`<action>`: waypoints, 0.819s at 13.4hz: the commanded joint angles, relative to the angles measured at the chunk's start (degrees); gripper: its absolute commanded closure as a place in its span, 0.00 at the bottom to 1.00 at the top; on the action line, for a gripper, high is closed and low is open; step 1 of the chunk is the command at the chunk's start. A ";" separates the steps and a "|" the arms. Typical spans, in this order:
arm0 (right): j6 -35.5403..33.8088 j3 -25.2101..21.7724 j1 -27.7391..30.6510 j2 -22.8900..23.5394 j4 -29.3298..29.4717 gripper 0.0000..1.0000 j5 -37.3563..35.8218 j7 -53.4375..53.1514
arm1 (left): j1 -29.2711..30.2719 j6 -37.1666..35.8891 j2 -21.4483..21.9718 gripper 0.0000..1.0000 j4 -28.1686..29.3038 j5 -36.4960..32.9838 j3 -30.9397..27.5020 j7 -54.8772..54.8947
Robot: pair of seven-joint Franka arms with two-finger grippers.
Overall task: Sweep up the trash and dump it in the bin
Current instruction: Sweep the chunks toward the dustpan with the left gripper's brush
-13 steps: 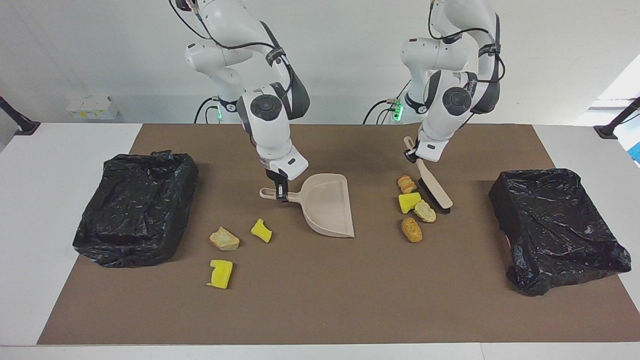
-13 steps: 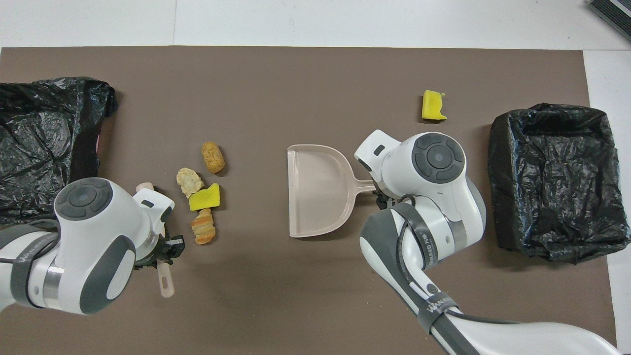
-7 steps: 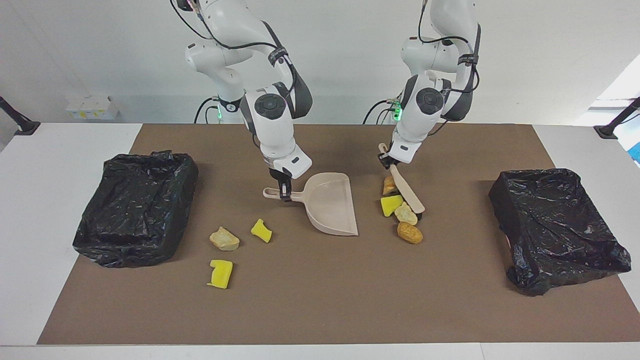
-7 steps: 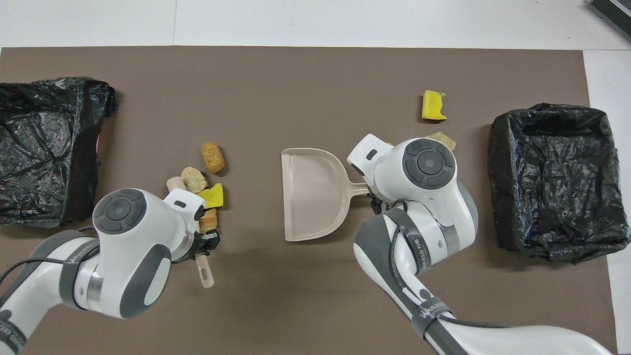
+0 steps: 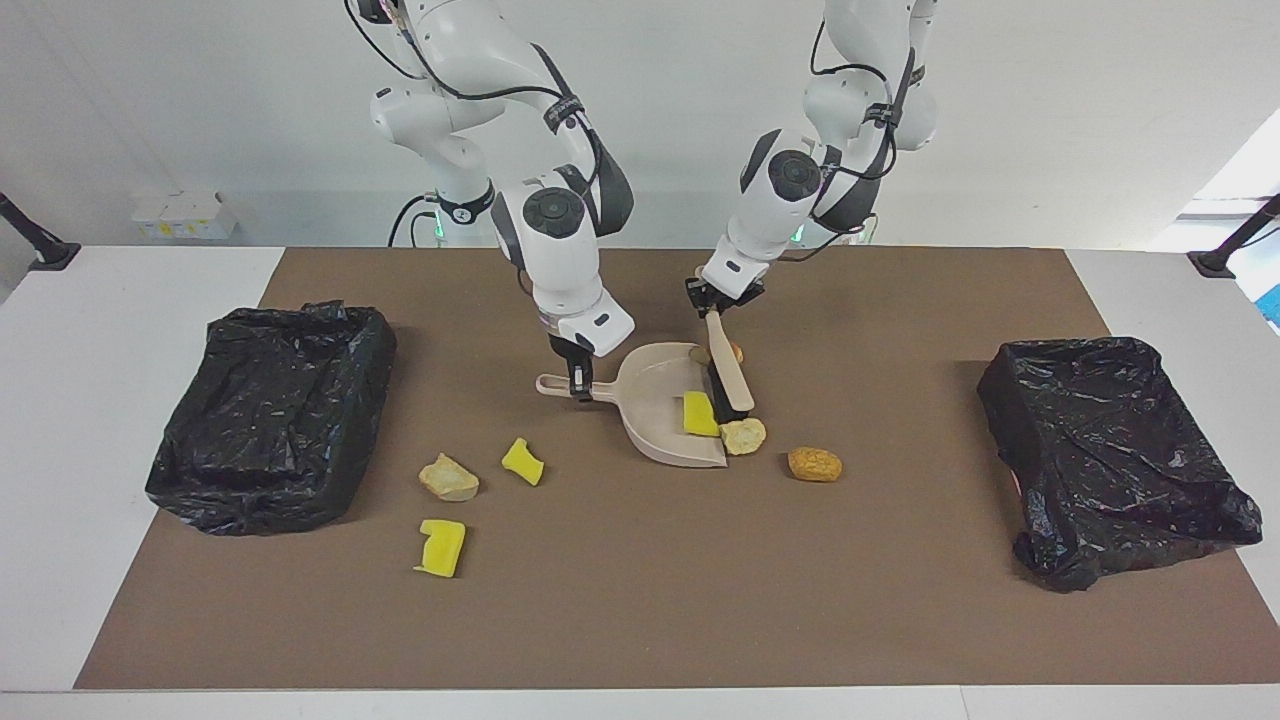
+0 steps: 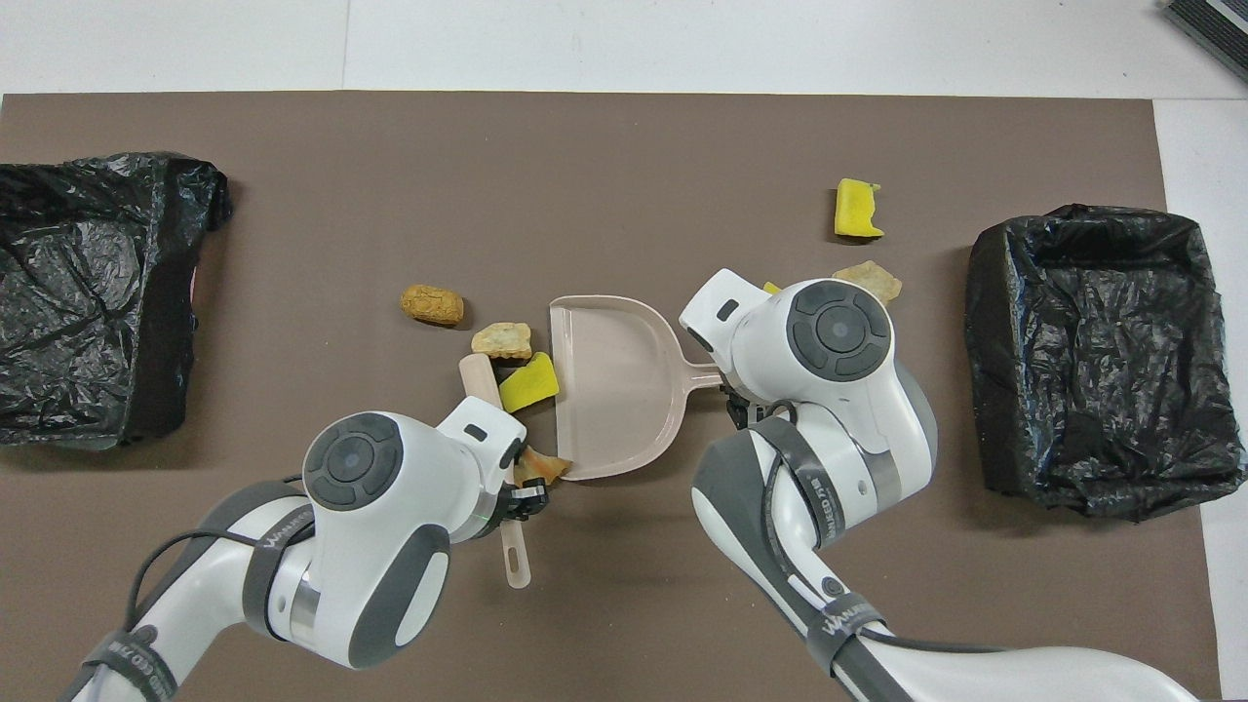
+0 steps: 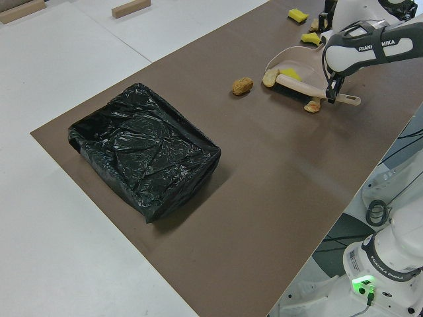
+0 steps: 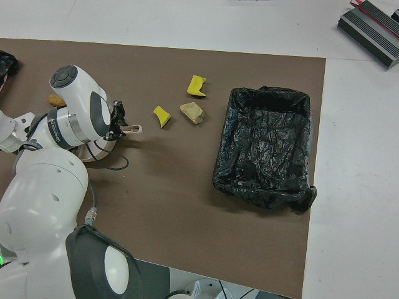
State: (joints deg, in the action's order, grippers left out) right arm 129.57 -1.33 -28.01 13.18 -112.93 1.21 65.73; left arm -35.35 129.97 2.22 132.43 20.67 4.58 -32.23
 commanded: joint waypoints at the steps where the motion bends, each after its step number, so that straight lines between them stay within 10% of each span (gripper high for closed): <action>1: 2.53 0.18 -0.82 0.62 -1.06 1.00 0.29 -2.45 | -2.71 -0.15 -4.40 1.00 -7.77 3.84 -0.81 0.51; 11: 2.35 0.18 -0.73 0.62 -1.06 1.00 0.29 -2.54 | 9.39 -10.77 -7.31 1.00 -17.99 -5.43 -1.51 -0.65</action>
State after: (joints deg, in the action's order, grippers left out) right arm 129.58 -1.32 -28.27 13.25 -112.96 1.22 65.26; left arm -30.57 122.87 -3.23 117.64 19.25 2.81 -33.50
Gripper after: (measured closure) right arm 0.692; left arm 0.740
